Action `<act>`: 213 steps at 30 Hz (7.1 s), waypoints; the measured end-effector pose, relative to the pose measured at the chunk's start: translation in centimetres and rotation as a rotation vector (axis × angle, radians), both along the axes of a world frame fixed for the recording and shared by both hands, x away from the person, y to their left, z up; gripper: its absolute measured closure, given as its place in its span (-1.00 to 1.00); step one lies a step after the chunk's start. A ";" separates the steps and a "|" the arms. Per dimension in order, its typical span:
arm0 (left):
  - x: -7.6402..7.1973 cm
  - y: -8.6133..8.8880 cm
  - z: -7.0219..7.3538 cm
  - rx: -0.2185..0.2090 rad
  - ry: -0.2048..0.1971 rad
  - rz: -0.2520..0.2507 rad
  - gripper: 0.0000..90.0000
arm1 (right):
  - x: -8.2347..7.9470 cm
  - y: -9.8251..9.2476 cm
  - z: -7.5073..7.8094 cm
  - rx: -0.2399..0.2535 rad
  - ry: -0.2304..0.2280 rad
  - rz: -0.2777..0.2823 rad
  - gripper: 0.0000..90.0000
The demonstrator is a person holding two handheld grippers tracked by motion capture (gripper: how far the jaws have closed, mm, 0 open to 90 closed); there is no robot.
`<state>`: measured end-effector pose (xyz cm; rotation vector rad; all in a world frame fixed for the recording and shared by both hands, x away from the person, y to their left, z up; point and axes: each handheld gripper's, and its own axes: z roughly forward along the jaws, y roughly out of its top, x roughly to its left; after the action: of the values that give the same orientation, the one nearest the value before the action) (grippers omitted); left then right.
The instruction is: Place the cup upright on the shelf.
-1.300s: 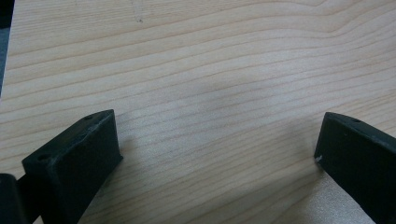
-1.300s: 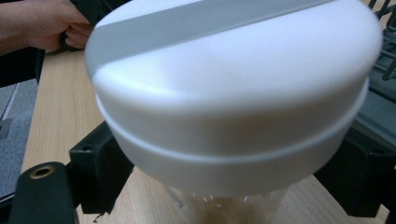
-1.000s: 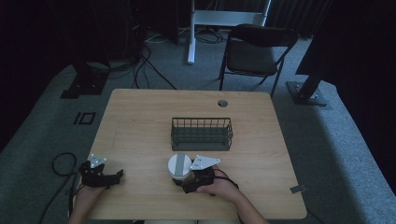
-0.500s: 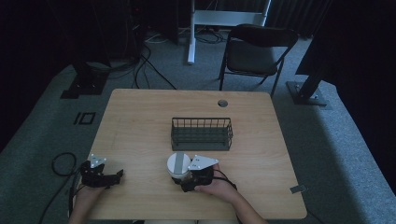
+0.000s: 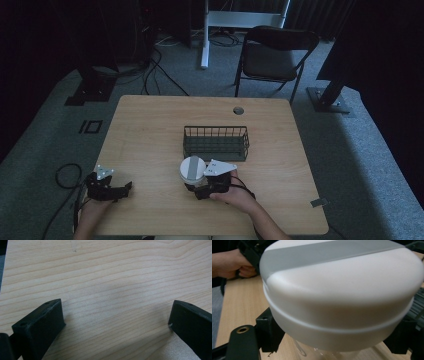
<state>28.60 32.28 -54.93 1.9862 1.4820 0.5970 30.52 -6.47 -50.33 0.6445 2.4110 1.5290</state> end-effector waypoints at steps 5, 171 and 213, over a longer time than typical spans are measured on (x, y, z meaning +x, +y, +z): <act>0.0 0.0 0.0 0.000 0.000 0.000 -1.00 | 0.2 0.1 0.8 0.011 -0.009 -0.002 -0.59; 0.0 0.0 0.0 0.000 0.000 0.000 -1.00 | 4.5 -12.0 1.1 -0.028 -0.005 -0.677 -0.71; 0.0 0.0 0.0 0.000 0.000 0.000 -1.00 | 3.4 -18.0 -3.8 -0.142 0.108 -0.833 -0.71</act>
<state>28.60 32.28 -54.93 1.9863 1.4818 0.5972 33.94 -24.49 -54.15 1.4751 1.8733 0.9705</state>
